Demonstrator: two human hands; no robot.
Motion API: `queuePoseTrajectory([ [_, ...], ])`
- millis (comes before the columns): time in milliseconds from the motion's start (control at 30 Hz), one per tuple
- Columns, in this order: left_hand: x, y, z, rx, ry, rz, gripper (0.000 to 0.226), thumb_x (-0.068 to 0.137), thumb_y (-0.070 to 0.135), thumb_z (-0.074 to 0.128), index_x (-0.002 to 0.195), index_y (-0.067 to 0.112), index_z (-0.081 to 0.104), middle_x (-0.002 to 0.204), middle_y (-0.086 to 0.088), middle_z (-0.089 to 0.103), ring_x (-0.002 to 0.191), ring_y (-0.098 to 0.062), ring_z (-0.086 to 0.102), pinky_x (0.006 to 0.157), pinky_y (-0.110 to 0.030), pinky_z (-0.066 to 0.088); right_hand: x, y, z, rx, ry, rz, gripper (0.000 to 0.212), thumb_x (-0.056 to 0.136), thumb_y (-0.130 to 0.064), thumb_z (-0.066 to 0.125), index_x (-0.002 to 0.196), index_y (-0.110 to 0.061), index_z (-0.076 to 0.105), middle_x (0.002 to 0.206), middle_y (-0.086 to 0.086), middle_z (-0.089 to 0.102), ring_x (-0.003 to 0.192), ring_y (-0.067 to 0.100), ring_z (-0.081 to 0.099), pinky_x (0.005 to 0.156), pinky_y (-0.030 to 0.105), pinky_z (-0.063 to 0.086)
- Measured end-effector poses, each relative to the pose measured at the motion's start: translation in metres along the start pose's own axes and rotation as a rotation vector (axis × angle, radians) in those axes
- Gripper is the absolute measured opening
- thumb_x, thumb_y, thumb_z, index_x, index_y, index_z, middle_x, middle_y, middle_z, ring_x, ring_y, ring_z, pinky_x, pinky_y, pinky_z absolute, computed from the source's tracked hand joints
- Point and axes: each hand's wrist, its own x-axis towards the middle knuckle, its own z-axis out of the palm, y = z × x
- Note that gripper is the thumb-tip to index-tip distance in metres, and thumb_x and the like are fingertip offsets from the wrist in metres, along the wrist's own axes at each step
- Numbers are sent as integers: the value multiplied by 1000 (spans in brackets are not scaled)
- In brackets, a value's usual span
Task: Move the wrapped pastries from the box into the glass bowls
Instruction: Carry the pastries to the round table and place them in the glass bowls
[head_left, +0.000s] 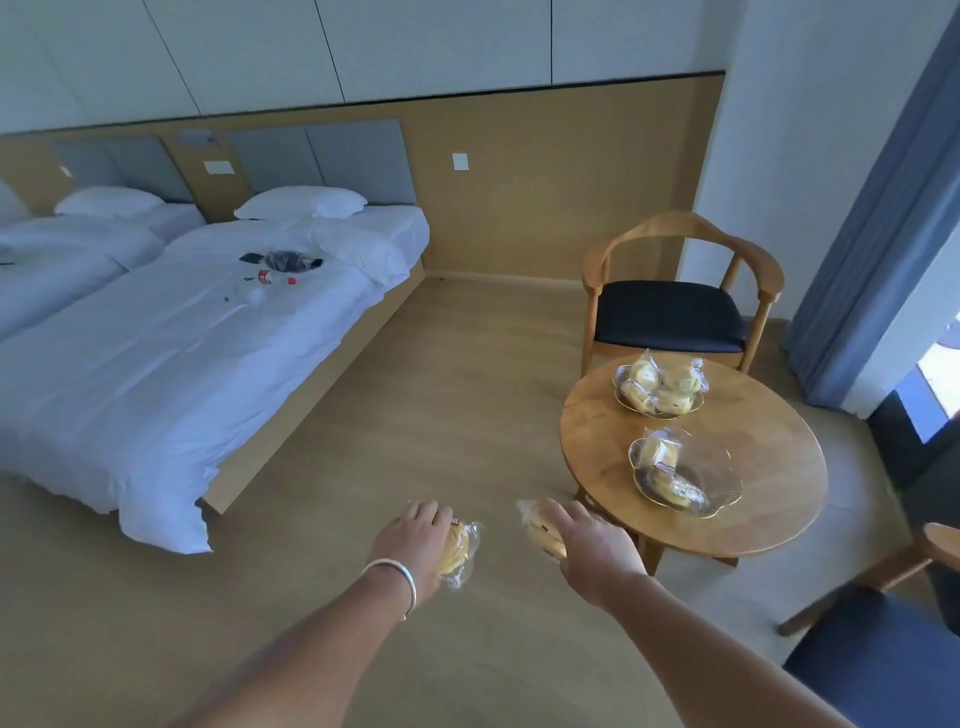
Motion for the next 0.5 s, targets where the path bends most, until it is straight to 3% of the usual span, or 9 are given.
queuePoseTrajectory([
  [300,98,7,-18,2,4,90,66,75,39,76,128,22,40,129,3,43,124,-20,39,100,-28,37,64,33,-15,29,-2,53,70,86,-14,57,142,-36,23,121,-2,49,102,25,61,74,33,45],
  [500,163,-9,-15,-43,-20,103,64,77,34,74,129,21,39,130,2,44,123,-20,40,100,-29,38,115,41,-20,-12,-37,85,71,87,-18,59,143,-36,21,124,-2,49,103,26,62,82,36,50],
])
